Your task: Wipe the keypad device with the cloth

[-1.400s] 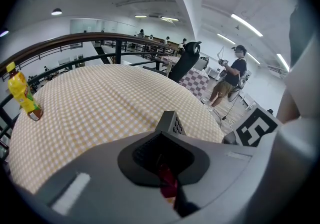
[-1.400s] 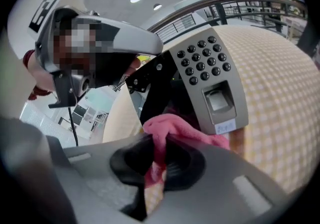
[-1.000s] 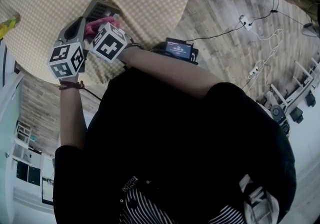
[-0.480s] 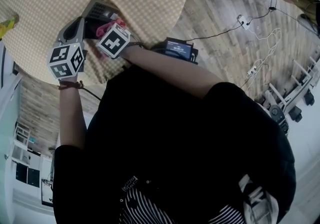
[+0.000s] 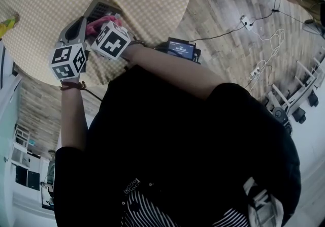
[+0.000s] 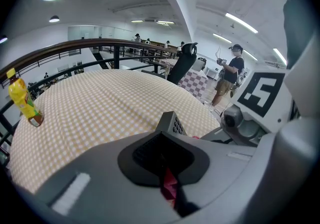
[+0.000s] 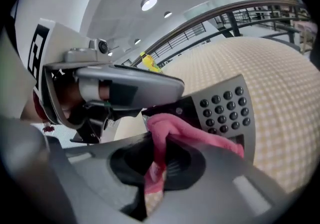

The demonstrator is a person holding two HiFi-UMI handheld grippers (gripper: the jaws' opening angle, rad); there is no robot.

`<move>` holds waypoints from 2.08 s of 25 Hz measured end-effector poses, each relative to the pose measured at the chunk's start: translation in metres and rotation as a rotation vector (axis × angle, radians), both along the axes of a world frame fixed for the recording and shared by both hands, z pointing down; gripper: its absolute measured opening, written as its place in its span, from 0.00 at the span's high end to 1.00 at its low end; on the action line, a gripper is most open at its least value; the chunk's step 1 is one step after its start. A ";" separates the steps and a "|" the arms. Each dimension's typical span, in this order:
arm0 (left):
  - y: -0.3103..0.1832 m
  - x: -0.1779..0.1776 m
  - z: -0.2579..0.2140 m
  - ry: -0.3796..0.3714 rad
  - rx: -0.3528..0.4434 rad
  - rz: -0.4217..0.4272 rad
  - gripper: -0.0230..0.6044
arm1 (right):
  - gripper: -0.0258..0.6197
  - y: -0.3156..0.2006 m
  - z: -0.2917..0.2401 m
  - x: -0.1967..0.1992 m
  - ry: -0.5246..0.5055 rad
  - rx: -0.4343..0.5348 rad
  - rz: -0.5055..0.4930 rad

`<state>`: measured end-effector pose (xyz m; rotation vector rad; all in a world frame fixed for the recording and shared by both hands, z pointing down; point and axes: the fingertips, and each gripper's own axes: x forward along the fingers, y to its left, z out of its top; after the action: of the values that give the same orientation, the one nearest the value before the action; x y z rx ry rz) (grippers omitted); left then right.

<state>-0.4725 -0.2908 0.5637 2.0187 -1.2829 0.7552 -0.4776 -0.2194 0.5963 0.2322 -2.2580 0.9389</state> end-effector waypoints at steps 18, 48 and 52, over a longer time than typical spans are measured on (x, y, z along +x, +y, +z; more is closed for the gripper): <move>0.000 0.001 -0.002 -0.005 0.002 0.013 0.96 | 0.91 -0.008 -0.021 -0.013 -0.017 0.006 0.037; 0.070 -0.013 -0.057 0.190 0.123 -0.251 0.96 | 0.91 0.032 -0.090 0.053 -0.013 0.140 0.032; 0.119 -0.023 -0.059 0.253 0.096 -0.291 0.96 | 0.91 0.050 -0.117 0.058 -0.010 0.198 0.018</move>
<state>-0.4954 -0.1721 0.5044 1.8724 -1.4399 0.2977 -0.4197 -0.1693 0.4794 0.3360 -2.3628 0.7265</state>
